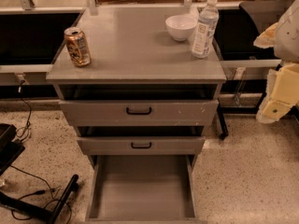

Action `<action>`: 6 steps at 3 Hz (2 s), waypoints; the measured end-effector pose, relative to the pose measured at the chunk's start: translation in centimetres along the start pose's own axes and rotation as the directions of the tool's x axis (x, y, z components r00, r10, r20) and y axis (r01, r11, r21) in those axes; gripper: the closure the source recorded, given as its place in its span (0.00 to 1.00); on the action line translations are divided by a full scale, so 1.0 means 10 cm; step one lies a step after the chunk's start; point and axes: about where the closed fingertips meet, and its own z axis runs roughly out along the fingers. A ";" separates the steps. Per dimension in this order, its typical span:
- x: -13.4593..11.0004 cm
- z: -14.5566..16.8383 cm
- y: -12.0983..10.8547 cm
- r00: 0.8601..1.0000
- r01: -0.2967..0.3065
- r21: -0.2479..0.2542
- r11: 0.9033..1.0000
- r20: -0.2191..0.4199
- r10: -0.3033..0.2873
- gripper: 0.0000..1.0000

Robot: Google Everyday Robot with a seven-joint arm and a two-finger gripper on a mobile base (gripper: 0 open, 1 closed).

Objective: Place orange can into bottom drawer

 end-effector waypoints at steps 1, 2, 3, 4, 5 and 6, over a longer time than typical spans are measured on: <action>0.00 0.00 0.00 1.000 0.000 0.000 1.000 0.000 0.000 0.00; -0.13 0.18 -0.15 0.996 -0.006 0.023 1.000 0.091 0.004 0.00; -0.57 0.61 -0.49 0.948 0.004 0.031 1.000 0.318 -0.014 0.00; -1.10 0.85 -0.80 0.838 -0.006 0.064 0.998 0.545 -0.030 0.00; -1.60 0.90 -1.03 0.705 -0.036 0.123 0.992 0.706 -0.062 0.00; -1.70 0.87 -1.10 0.687 -0.049 0.147 0.988 0.723 -0.073 0.00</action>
Offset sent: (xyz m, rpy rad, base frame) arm 0.0911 0.0417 -0.0412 0.3285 -0.1703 0.0550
